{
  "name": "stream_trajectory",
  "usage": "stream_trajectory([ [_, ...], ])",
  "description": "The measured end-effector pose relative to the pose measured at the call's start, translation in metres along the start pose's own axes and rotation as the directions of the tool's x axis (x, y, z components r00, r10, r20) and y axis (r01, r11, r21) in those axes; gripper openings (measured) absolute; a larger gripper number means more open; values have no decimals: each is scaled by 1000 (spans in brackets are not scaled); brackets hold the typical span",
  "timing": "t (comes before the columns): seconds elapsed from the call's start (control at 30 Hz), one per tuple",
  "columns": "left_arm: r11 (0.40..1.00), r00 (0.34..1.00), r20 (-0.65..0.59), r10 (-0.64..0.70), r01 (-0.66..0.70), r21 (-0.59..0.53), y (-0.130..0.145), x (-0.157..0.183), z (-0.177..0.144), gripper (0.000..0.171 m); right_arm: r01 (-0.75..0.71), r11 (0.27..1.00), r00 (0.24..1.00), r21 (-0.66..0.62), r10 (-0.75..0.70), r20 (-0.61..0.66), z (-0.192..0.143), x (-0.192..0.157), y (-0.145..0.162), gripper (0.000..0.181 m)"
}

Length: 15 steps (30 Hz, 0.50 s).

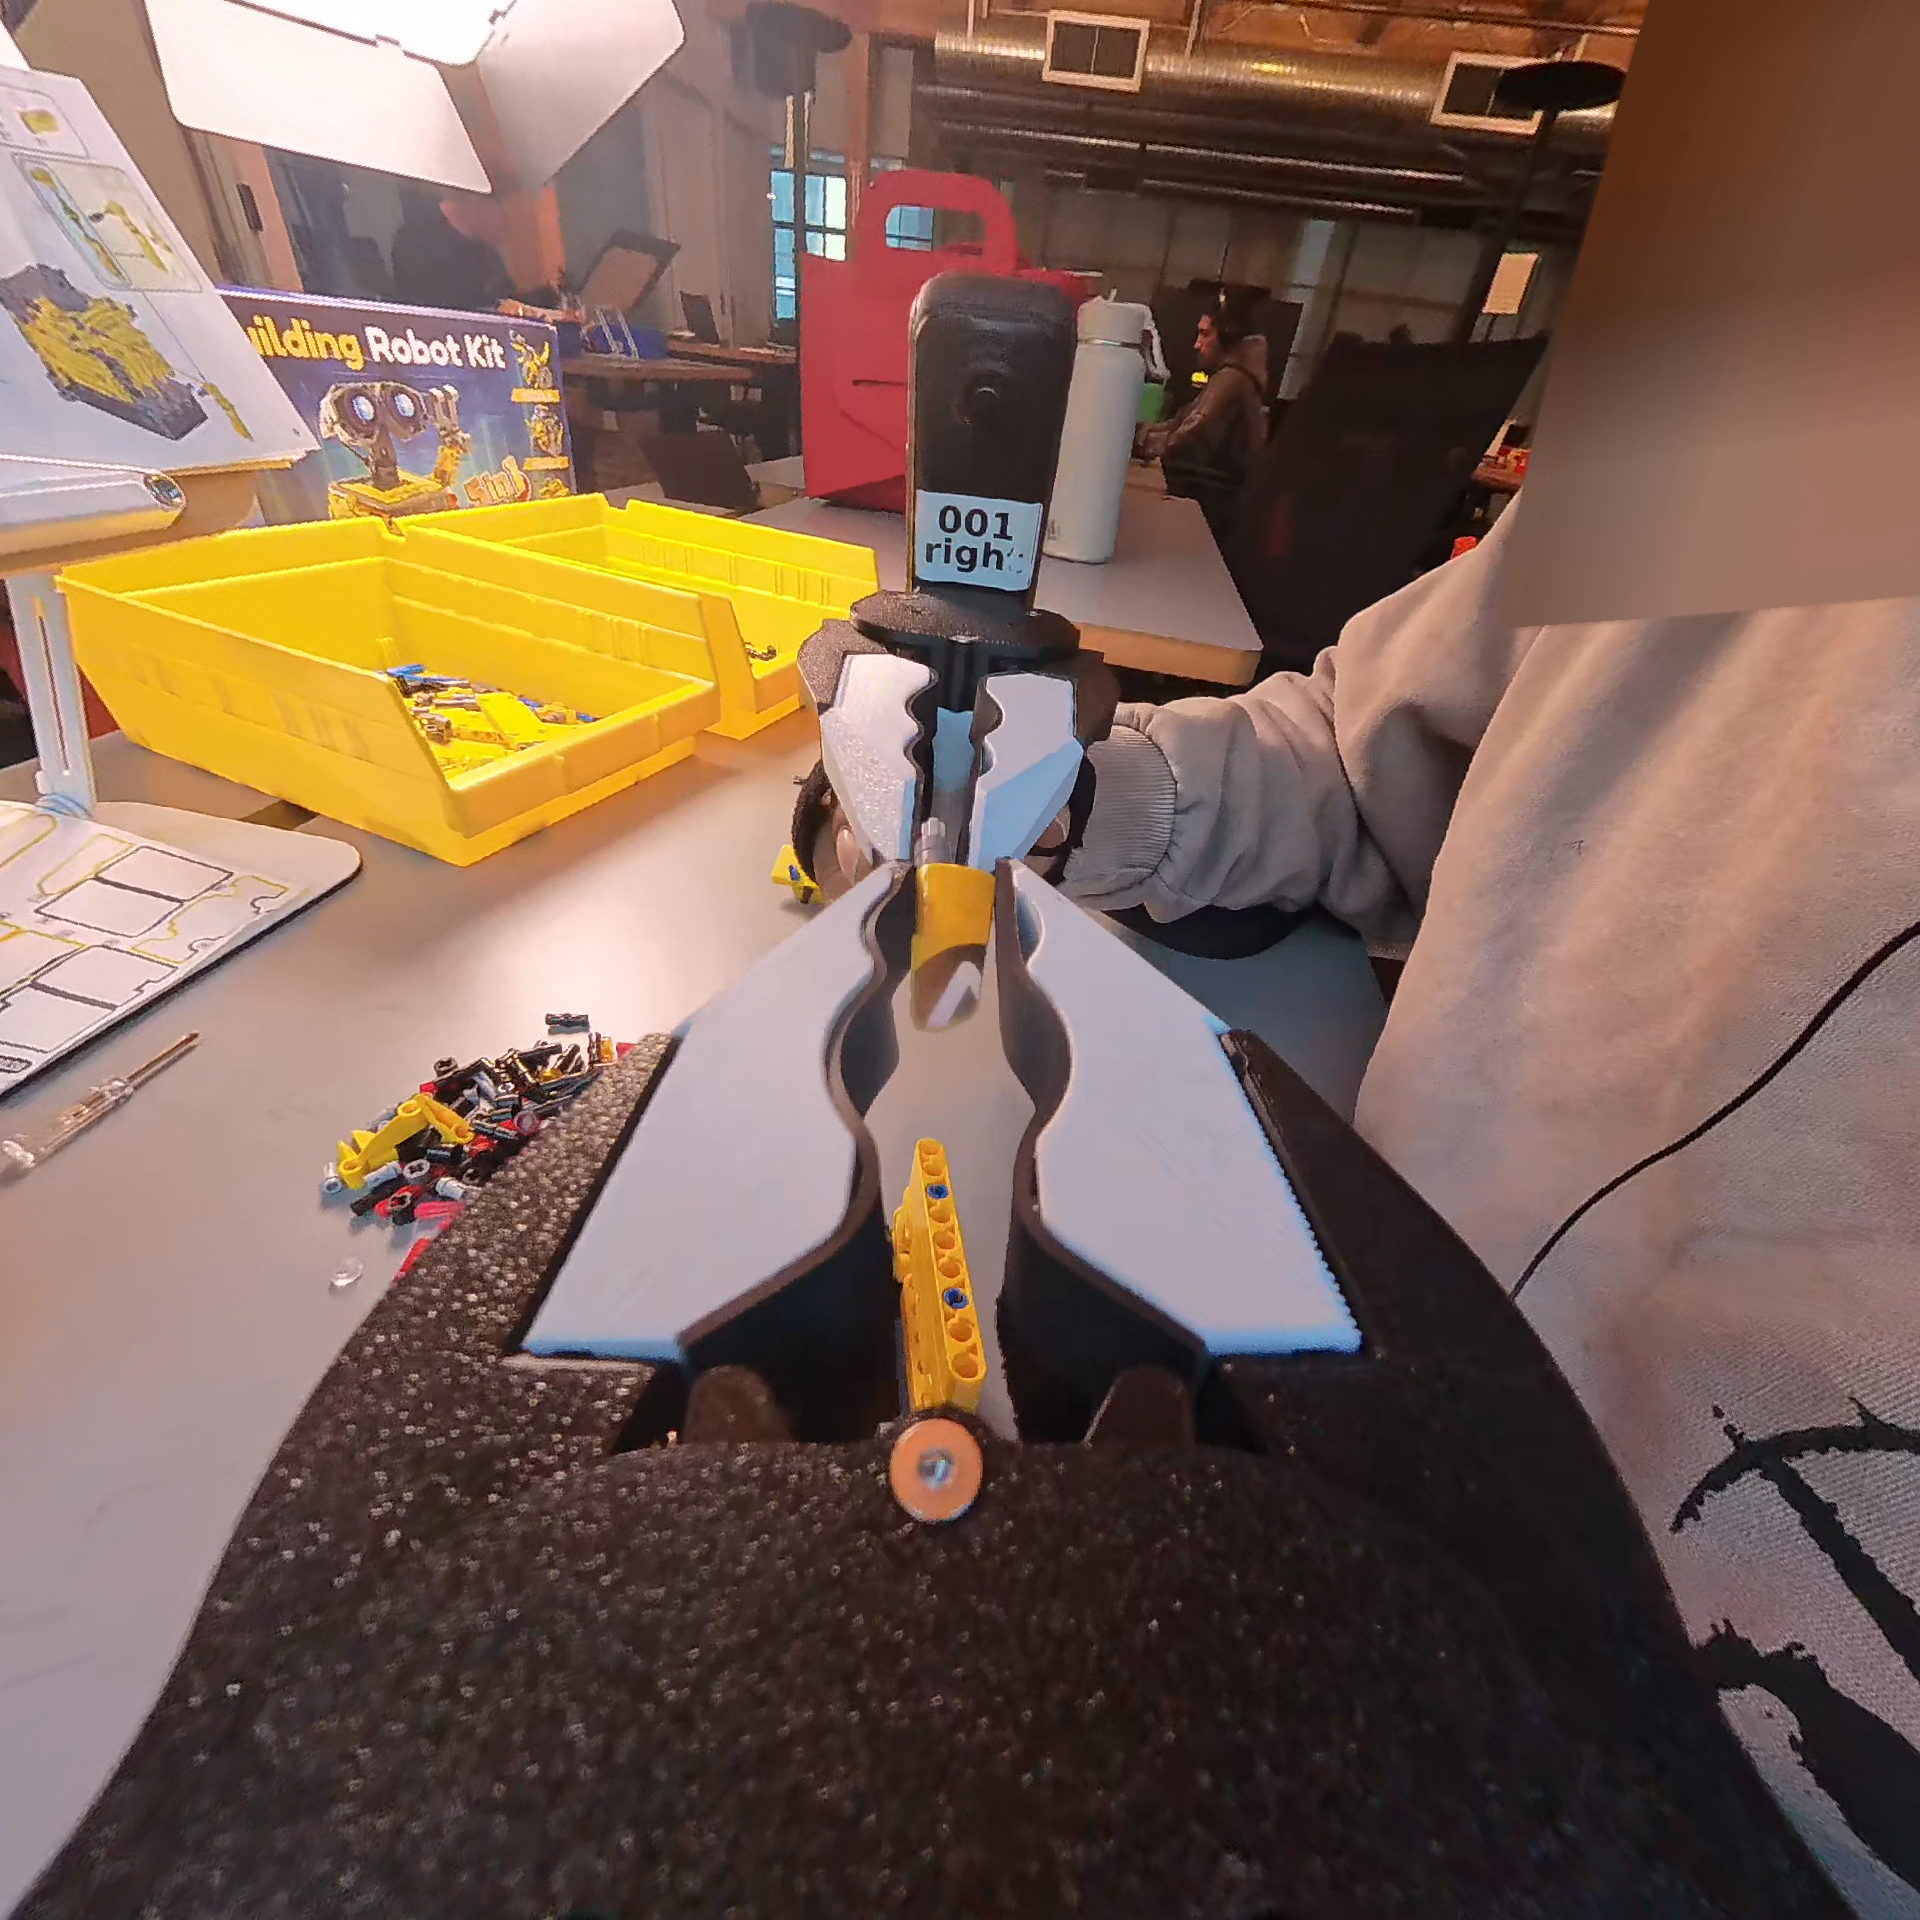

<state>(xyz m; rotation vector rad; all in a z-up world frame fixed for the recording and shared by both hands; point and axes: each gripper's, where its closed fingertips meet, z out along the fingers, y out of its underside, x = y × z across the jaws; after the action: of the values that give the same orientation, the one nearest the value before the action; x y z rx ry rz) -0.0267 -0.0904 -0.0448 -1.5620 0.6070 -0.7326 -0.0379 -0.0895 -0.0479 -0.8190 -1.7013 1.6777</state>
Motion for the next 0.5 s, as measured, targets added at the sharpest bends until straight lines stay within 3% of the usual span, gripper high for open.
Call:
stream_trajectory([
  [0.17,1000,1000,12,-5,5,-21,3,-3,-2,14,-1,1000,1000,-7,1,11,-6,3,-1,4],
  [0.23,999,997,76,-28,26,25,-6,-20,-24,14,-59,992,998,113,63,-30,-31,19,-22,0],
  [0.33,1000,995,99,-12,11,15,-2,-24,-30,14,2,990,991,138,17,-132,-58,39,-39,0],
  [0.4,1000,997,71,-14,14,-3,3,-19,-19,14,32,998,993,60,-25,-115,-46,31,-30,0],
  [0.47,998,997,65,31,-27,-57,11,-14,-10,14,54,997,995,-57,-59,-83,-28,22,-12,21],
  [0.5,997,998,53,40,-36,-76,14,-11,-6,14,63,992,996,-111,-69,-51,-20,15,-3,22],
])
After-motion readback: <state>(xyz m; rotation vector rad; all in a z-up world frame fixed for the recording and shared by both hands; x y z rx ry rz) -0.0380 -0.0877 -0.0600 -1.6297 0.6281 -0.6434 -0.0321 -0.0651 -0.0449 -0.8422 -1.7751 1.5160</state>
